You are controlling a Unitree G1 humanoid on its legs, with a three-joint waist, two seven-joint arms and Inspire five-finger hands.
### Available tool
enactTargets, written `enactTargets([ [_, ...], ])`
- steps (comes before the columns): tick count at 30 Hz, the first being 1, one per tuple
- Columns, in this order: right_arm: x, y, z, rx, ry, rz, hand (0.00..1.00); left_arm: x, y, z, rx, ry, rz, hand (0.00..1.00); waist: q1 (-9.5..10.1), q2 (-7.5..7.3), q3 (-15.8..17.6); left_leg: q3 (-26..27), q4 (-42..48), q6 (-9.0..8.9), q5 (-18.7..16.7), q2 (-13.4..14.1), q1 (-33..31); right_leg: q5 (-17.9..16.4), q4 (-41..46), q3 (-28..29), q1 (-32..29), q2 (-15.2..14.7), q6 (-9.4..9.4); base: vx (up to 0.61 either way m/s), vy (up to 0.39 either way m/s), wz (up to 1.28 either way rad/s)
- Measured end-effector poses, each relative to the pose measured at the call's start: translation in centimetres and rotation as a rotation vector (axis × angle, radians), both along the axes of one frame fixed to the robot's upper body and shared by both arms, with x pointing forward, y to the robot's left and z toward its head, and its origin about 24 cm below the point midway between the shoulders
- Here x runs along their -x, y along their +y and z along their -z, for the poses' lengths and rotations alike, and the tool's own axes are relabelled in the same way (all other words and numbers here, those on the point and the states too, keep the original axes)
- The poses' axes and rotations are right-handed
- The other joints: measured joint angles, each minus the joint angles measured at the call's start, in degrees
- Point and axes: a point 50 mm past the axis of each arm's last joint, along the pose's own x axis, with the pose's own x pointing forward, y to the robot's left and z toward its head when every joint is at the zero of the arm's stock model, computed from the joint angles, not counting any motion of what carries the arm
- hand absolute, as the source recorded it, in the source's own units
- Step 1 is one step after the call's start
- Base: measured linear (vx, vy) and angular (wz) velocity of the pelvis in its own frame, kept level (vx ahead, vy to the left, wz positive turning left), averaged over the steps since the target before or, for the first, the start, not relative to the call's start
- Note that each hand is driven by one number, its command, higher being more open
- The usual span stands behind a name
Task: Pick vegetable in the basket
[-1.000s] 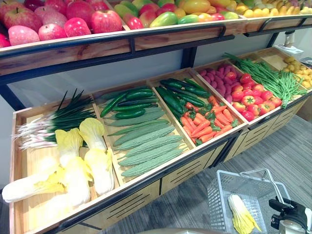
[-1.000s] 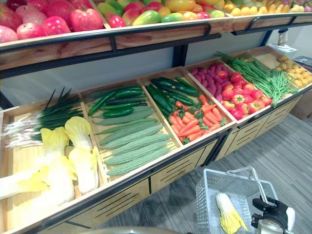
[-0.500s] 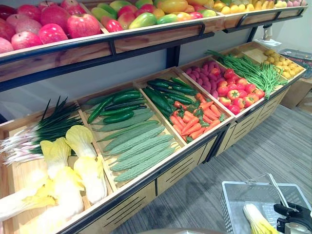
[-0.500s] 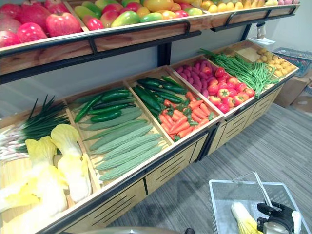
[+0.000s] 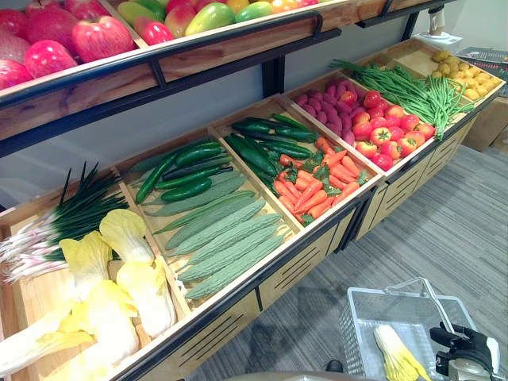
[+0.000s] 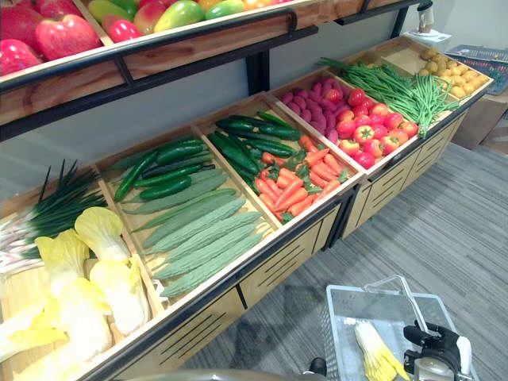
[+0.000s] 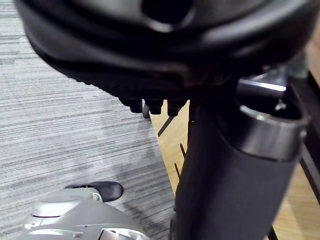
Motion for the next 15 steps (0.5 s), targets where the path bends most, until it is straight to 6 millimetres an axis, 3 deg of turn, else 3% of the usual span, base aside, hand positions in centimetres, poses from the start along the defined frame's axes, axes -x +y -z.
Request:
enactTargets([
  [15, -0.51, -0.03, -0.38, 0.039, -0.028, -0.016, 0.00, -0.95, 0.04, -0.22, -0.052, -0.001, 0.099, 1.00, -0.12, 0.31, 1.47, 0.23, -0.55, -0.20, -1.04, 0.21, 2.26, -0.77, 0.02, 1.00, 1.43, 0.76, 0.32, 0.00, -0.004, -0.03],
])
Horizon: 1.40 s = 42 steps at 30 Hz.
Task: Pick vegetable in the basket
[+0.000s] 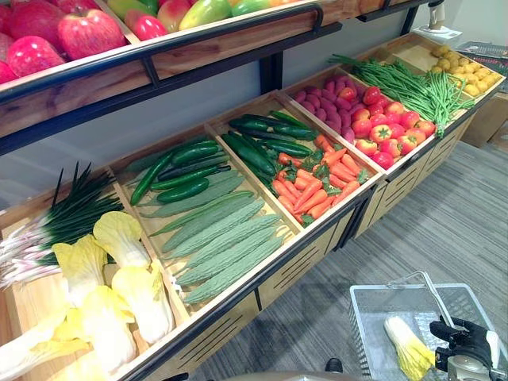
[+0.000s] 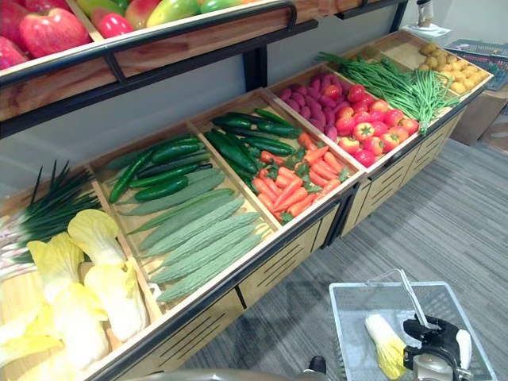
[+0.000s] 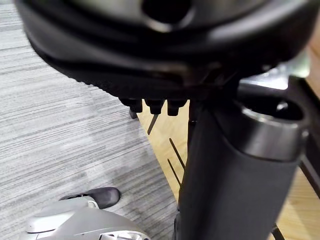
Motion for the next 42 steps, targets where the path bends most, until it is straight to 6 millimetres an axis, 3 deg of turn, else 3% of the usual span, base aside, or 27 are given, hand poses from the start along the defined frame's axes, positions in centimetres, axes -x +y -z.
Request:
enactTargets([
  [18, 0.2, 1.4, 0.7, -0.007, -0.011, 0.010, 0.00, 0.0, 0.2, -0.1, -0.065, 0.023, 0.008, 1.00, -0.13, -0.31, 0.84, 0.00, -0.14, -0.03, -0.11, 0.00, 0.88, -0.24, 0.33, 0.50, 0.55, 0.23, -0.04, 0.00, -0.003, 0.00],
  [22, 0.0, 1.1, 0.2, 0.018, -0.037, -0.001, 0.00, -0.8, -0.2, -0.2, -0.087, 0.019, 0.140, 1.00, -0.09, 0.19, 2.09, 0.98, 2.31, 0.33, -1.77, 0.18, 1.56, -4.14, 9.10, 3.39, -2.68, -1.02, -0.07, -0.01, 0.015, -0.18],
  [26, -0.9, 1.3, -0.3, 0.036, -0.078, -0.022, 0.00, -0.9, 0.0, -0.3, -0.097, 0.024, 0.166, 1.00, 0.55, -1.10, 3.26, 4.41, 5.78, 1.03, -4.27, -0.19, 1.44, -4.55, 13.69, 9.67, -6.33, -1.71, -0.09, -0.04, 0.071, -0.52],
  [29, -2.2, 1.8, -0.8, 0.057, -0.102, -0.085, 0.00, -1.1, 0.8, -0.5, -0.107, 0.011, 0.149, 1.00, 0.77, -2.66, 4.22, 7.46, 9.60, 2.54, -6.46, -0.21, -1.17, -0.92, 15.05, 11.89, -10.63, -1.62, -0.81, -0.15, 0.066, -0.65],
  [30, -3.3, 2.2, -1.2, 0.065, -0.121, -0.123, 0.00, -1.4, 0.9, -0.6, -0.106, 0.001, 0.145, 1.00, 1.04, -2.45, 4.38, 9.51, 9.11, 3.91, -5.38, 0.66, -2.73, 6.82, 9.49, 12.16, -11.57, 0.20, -1.06, -0.16, 0.044, -0.78],
  [31, -4.7, 2.5, -1.7, 0.070, -0.160, -0.144, 0.00, -2.0, 0.9, -0.7, -0.109, -0.016, 0.139, 1.00, 1.85, -0.77, 5.80, 11.71, 8.32, 4.12, -3.83, 2.78, -3.77, 2.19, 16.16, 8.86, -12.97, 0.35, -4.51, -0.17, 0.046, -0.68],
  [32, -4.9, 2.6, -1.8, 0.070, -0.166, -0.147, 0.00, -2.5, 1.1, -0.9, -0.117, -0.034, 0.140, 1.00, 1.67, -1.01, 6.52, 11.84, 7.65, 4.13, -2.88, 2.71, -4.08, -3.43, 25.47, 6.22, -14.51, -1.15, -6.57, -0.11, 0.070, -0.37],
  [33, -5.1, 2.8, -1.7, 0.070, -0.163, -0.158, 0.00, -3.1, 1.7, -1.3, -0.148, -0.062, 0.141, 1.00, 1.66, -2.22, 7.26, 12.28, 7.80, 4.49, -1.91, 2.48, -4.66, -9.68, 37.30, 2.59, -14.79, -4.30, -6.40, -0.06, 0.067, -0.20],
  [34, -5.4, 3.2, -1.7, 0.072, -0.158, -0.181, 0.00, -3.2, 2.3, -1.6, -0.168, -0.071, 0.124, 1.00, 2.16, -3.44, 7.08, 13.36, 10.21, 4.96, -2.17, 2.78, -6.32, -10.88, 41.76, 0.82, -14.42, -6.42, -7.06, -0.06, 0.011, -0.49],
  [35, -6.3, 3.6, -1.9, 0.074, -0.170, -0.214, 0.00, -3.3, 2.8, -1.7, -0.179, -0.079, 0.101, 1.00, 2.44, -4.62, 7.25, 14.81, 14.32, 5.90, -2.81, 3.01, -8.59, -10.45, 40.66, -1.09, -15.50, -6.76, -7.66, -0.12, -0.041, -0.97],
  [36, -8.0, 4.4, -2.4, 0.079, -0.201, -0.261, 0.00, -3.4, 2.6, -1.7, -0.166, -0.084, 0.065, 1.00, 2.71, -4.55, 7.34, 14.37, 15.36, 6.91, -4.40, 3.50, -12.09, -8.78, 31.70, -1.43, -14.25, -3.28, -10.27, -0.16, -0.034, -1.16],
  [37, -8.5, 4.7, -2.6, 0.080, -0.220, -0.277, 0.00, -3.2, 2.3, -1.5, -0.160, -0.078, 0.061, 1.00, 3.56, -3.42, 6.81, 13.49, 9.94, 7.50, -4.10, 2.85, -12.41, -6.84, 23.02, -0.37, -11.82, -0.05, -10.74, -0.25, 0.055, -1.74],
  [38, -10.0, 5.7, -3.0, 0.065, -0.264, -0.293, 0.00, -3.2, 2.2, -1.5, -0.168, -0.087, 0.062, 1.00, 5.30, -4.54, 7.49, 17.14, 5.17, 6.78, 2.31, 1.39, -9.95, -13.02, 30.14, -2.28, -11.56, -2.59, -8.81, -0.24, 0.052, -1.53],
  [39, -10.1, 6.1, -2.9, 0.069, -0.268, -0.318, 0.00, -3.6, 2.6, -1.7, -0.193, -0.087, 0.071, 1.00, 5.14, -5.70, 7.62, 18.80, 6.84, 7.63, 2.49, 1.12, -10.29, -15.17, 30.87, -3.24, -8.38, -4.85, -5.67, -0.21, 0.020, -1.31],
  [41, -10.4, 6.6, -2.9, 0.072, -0.270, -0.349, 0.00, -3.9, 2.8, -1.8, -0.202, -0.092, 0.071, 1.00, 5.23, -6.20, 7.67, 20.98, 9.34, 7.97, 2.25, 1.86, -10.88, -15.87, 26.72, -5.09, -4.61, -6.20, -3.41, -0.09, -0.120, -0.66],
  [42, -10.7, 7.1, -2.9, 0.077, -0.266, -0.382, 0.00, -4.0, 3.0, -1.8, -0.211, -0.096, 0.071, 1.00, 5.13, -6.15, 7.62, 22.04, 11.83, 7.96, 2.25, 3.25, -11.65, -15.92, 23.04, -5.85, -3.37, -5.19, -1.37, -0.09, -0.262, -0.81],
])
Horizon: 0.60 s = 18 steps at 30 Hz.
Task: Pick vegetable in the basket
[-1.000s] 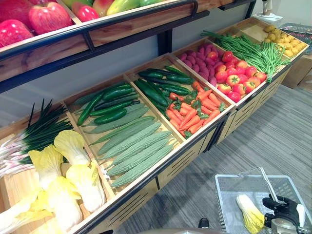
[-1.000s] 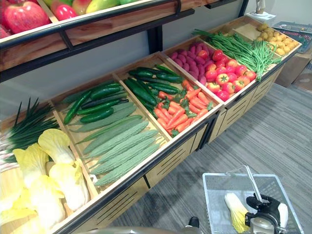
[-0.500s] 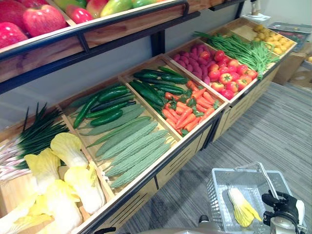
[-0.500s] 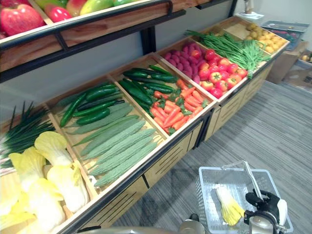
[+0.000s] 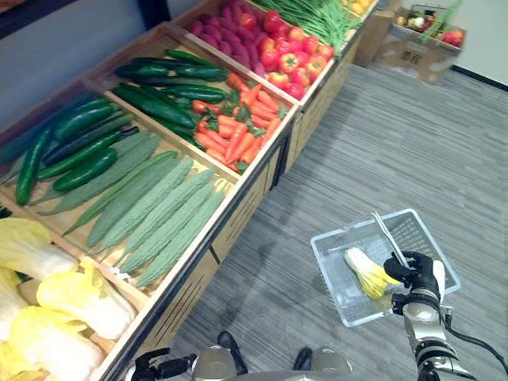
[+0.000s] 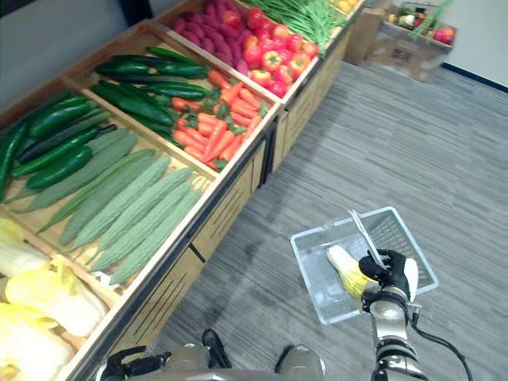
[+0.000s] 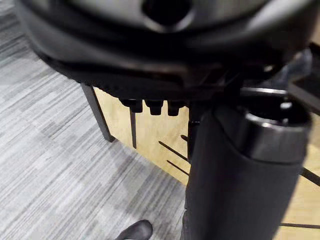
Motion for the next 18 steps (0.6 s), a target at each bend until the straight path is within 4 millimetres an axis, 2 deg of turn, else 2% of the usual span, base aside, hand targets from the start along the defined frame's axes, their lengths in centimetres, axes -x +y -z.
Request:
enactTargets([
  [1, 0.1, 0.3, 0.2, 0.004, 0.010, -0.020, 0.00, 0.0, 0.1, 0.0, -0.010, 0.001, -0.002, 1.00, -0.14, 0.07, -0.05, 0.80, 1.96, -0.11, -0.07, 1.22, -0.08, -1.03, -2.51, -0.84, 1.16, 0.88, 1.49, -0.09, -0.284, -0.66],
  [2, 0.3, 0.2, 0.3, 0.005, 0.017, -0.020, 0.00, 0.0, 0.0, 0.0, -0.011, 0.001, 0.002, 1.00, -0.33, 0.37, -0.18, 0.73, 2.81, -0.34, -0.12, 1.82, -0.18, -1.69, -3.49, -0.86, 1.75, 1.48, 1.67, -0.07, -0.287, -0.39],
  [4, 2.2, -0.6, 1.0, 0.021, 0.066, -0.002, 0.00, 0.1, -1.0, 0.3, 0.006, 0.009, 0.020, 1.00, -1.63, 2.50, -1.25, 0.18, 3.54, -2.46, 0.77, 4.47, -0.37, -2.28, -3.41, -1.47, 2.03, 3.75, 0.74, -0.10, -0.254, -0.07],
  [5, 2.6, -0.7, 1.2, 0.023, 0.080, 0.003, 0.00, 0.2, -1.2, 0.4, 0.009, 0.017, 0.025, 1.00, -1.99, 2.90, -1.46, 0.05, 3.26, -2.96, 1.12, 4.79, -0.06, -2.69, -2.65, -1.48, 1.86, 3.96, 0.32, -0.11, -0.222, -0.04],
  [7, 3.9, -1.1, 1.7, 0.031, 0.116, 0.016, 0.00, 0.5, -1.2, 0.5, -0.005, 0.032, 0.035, 1.00, -3.51, 3.01, -1.53, -0.46, 2.79, -3.72, 1.82, 5.15, 0.42, -6.45, 3.34, -1.09, -0.38, 3.13, -1.07, -0.12, -0.189, -0.03],
  [9, 4.5, -1.4, 1.8, 0.038, 0.138, 0.026, 0.00, 0.5, -1.1, 0.4, -0.014, 0.038, 0.055, 1.00, -4.23, 2.91, -1.45, -0.64, 3.05, -4.17, 2.32, 5.31, 0.44, -8.66, 7.94, -0.19, -2.56, 2.20, -2.12, -0.12, -0.155, -0.10],
  [13, 4.9, -2.2, 0.8, 0.079, 0.112, 0.025, 0.00, 0.6, -1.2, 0.5, -0.019, 0.057, 0.078, 1.00, -5.52, 2.77, -1.33, -1.13, 3.30, -4.17, 4.19, 5.63, 1.53, -10.98, 11.65, 1.95, -4.27, 2.17, -4.01, -0.15, -0.174, -0.26],
  [14, 5.1, -2.4, 0.5, 0.093, 0.103, 0.022, 0.00, 0.6, -1.2, 0.5, -0.021, 0.059, 0.080, 1.00, -6.08, 2.86, -1.36, -3.07, 4.84, -4.26, 5.45, 5.90, 1.26, -11.32, 12.03, 3.19, -4.39, 2.26, -4.32, -0.15, -0.179, -0.46],
  [15, 5.1, -2.6, 0.3, 0.101, 0.098, 0.020, 0.00, 0.7, -1.2, 0.5, -0.022, 0.062, 0.078, 1.00, -6.27, 2.76, -1.31, -7.38, 7.96, -3.14, 6.80, 5.94, 0.12, -11.54, 12.09, 5.34, -4.55, 2.29, -4.14, -0.16, -0.199, -0.59],
  [16, 5.1, -2.6, 0.2, 0.105, 0.096, 0.019, 0.00, 0.8, -1.2, 0.5, -0.020, 0.064, 0.078, 1.00, -6.21, 2.72, -1.33, -10.44, 9.33, -3.18, 7.01, 5.45, -0.98, -11.54, 12.09, 6.86, -4.69, 2.29, -4.17, -0.14, -0.145, -0.94],
  [18, 5.0, -2.9, 0.0, 0.116, 0.090, 0.016, 0.00, 1.0, -2.5, 0.8, 0.016, 0.058, 0.072, 1.00, -6.09, 2.64, -1.38, -21.65, 7.54, -5.30, 5.46, 0.61, -1.64, -10.66, 11.95, 14.01, -6.91, 2.40, -4.24, -0.08, -0.036, -1.24],
])
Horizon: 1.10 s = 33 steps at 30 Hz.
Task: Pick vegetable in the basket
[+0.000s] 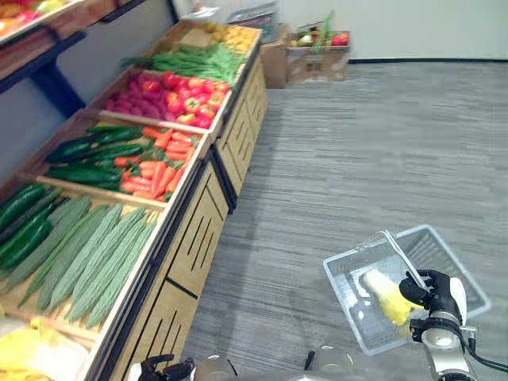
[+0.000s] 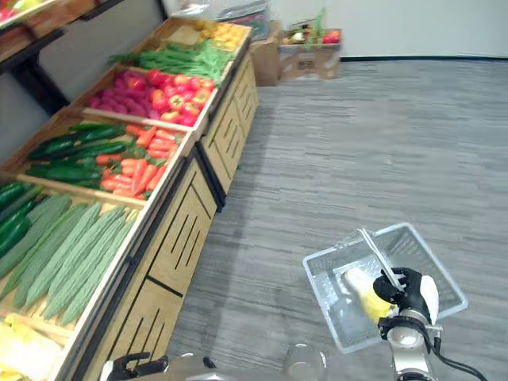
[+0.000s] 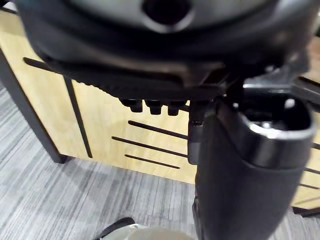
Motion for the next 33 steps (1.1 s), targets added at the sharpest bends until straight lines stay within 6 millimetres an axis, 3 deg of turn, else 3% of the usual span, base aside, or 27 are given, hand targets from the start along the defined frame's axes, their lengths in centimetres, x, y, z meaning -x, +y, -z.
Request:
enactTargets([
  [5, 0.7, 0.7, 1.2, -0.007, 0.060, -0.030, 0.00, -0.1, -1.3, 0.2, 0.033, -0.009, 0.007, 1.00, 0.21, 1.01, -0.54, -8.94, -10.52, -3.02, -1.95, -3.97, 0.18, 4.35, -4.59, 9.12, -2.00, 4.25, -0.74, 0.05, 0.102, -1.14],
  [6, 1.1, 0.7, 1.4, -0.004, 0.074, -0.026, 0.00, 0.0, -1.5, 0.3, 0.038, -0.001, 0.012, 1.00, 0.22, 1.52, -0.83, -10.85, -13.88, -3.13, -2.01, -5.16, 0.30, 5.01, -5.08, 11.29, -2.07, 5.18, 0.06, 0.11, 0.237, -0.91],
  [8, 1.8, 0.2, 1.4, 0.013, 0.088, -0.007, 0.00, 0.2, -2.1, 0.4, 0.052, 0.003, 0.015, 1.00, 0.79, 3.27, -1.35, -13.24, -17.49, -2.24, -0.46, -5.78, 1.04, 4.93, -4.67, 13.48, -2.51, 6.84, 1.26, 0.10, 0.276, -0.91],
  [9, 2.4, 0.5, 2.0, 0.002, 0.110, 0.006, 0.00, 0.4, -2.1, 0.5, 0.057, 0.010, 0.014, 1.00, 1.60, 2.99, -1.88, -12.11, -16.32, -2.01, 0.15, -6.49, 1.44, 4.78, -4.16, 15.38, -3.12, 6.75, 2.53, 0.12, 0.311, -0.74],
  [13, 4.4, 0.8, 2.9, -0.006, 0.163, 0.014, 0.00, 0.2, -2.0, 0.4, 0.051, -0.002, 0.024, 1.00, 1.07, 2.95, -2.42, -10.21, -15.30, 0.03, -1.26, -8.48, 2.17, 5.93, -8.04, 15.58, -1.09, 4.26, 4.62, 0.13, 0.185, -0.24],
  [17, 4.6, 1.9, 3.5, -0.032, 0.169, 0.005, 0.00, 0.2, -2.2, 0.4, 0.051, 0.003, 0.036, 1.00, 1.37, 3.21, -2.63, -10.71, -15.35, 0.00, -1.36, -8.41, 3.22, 6.28, -10.31, 15.32, 0.88, 4.38, 5.18, 0.08, 0.023, -0.02],
  [19, 4.3, 1.6, 3.1, -0.012, 0.145, 0.005, 0.00, 0.4, -2.5, 0.5, 0.061, 0.008, 0.036, 1.00, 1.76, 4.03, -3.16, -10.72, -15.34, -0.24, -1.83, -8.03, 3.36, 6.98, -11.60, 15.65, 1.18, 5.05, 5.26, 0.04, -0.015, -0.14],
  [23, 3.7, 2.9, 3.2, -0.043, 0.094, -0.021, 0.00, 0.4, -2.3, 0.5, 0.055, 0.009, 0.038, 1.00, 2.50, 3.50, -3.17, -10.76, -15.26, -0.04, -2.50, -7.28, 4.42, 8.00, -14.29, 16.07, 2.78, 6.15, 5.39, 0.00, -0.005, -0.16],
  [25, 3.6, 3.4, 3.4, -0.055, 0.089, -0.028, 0.00, 0.4, -2.1, 0.4, 0.049, 0.007, 0.040, 1.00, 2.82, 2.79, -3.20, -10.64, -14.50, 0.35, -3.39, -7.39, 4.55, 7.35, -14.30, 14.53, 2.97, 4.96, 5.08, -0.03, 0.031, -0.15],
  [29, 4.1, 4.0, 3.8, -0.065, 0.092, 0.000, 0.00, 0.5, -1.5, 0.3, 0.034, 0.020, 0.085, 1.00, 3.05, 1.18, -3.03, -12.08, -7.83, 1.45, -9.89, -9.22, 3.51, 5.21, -10.50, 14.19, 3.00, 2.99, 6.38, 0.01, 0.072, -0.04],
  [30, 4.4, 4.1, 4.0, -0.062, 0.098, 0.012, 0.00, 0.4, -1.5, 0.3, 0.036, 0.019, 0.103, 1.00, 3.02, 0.54, -2.93, -13.49, -7.22, 2.61, -11.20, -10.28, 3.64, 5.22, -6.14, 13.91, 1.77, 2.33, 6.19, 0.05, 0.096, -0.21],
  [32, 4.3, 4.1, 3.9, -0.053, 0.083, 0.027, 0.00, 0.3, -1.1, 0.2, 0.024, 0.019, 0.108, 1.00, 2.92, -0.50, -2.42, -12.46, -6.32, 3.22, -12.29, -10.63, 4.04, 7.28, 7.59, 11.31, -5.09, 0.73, 2.55, 0.07, 0.085, -0.24],
  [33, 4.5, 4.1, 3.9, -0.053, 0.085, 0.033, 0.00, 0.3, -0.5, 0.1, 0.010, 0.021, 0.118, 1.00, 2.72, -1.04, -1.82, -12.28, -6.38, 3.99, -12.56, -10.37, 6.01, 10.09, 13.90, 10.56, -7.51, 0.08, 1.70, 0.13, 0.050, -0.12],
])
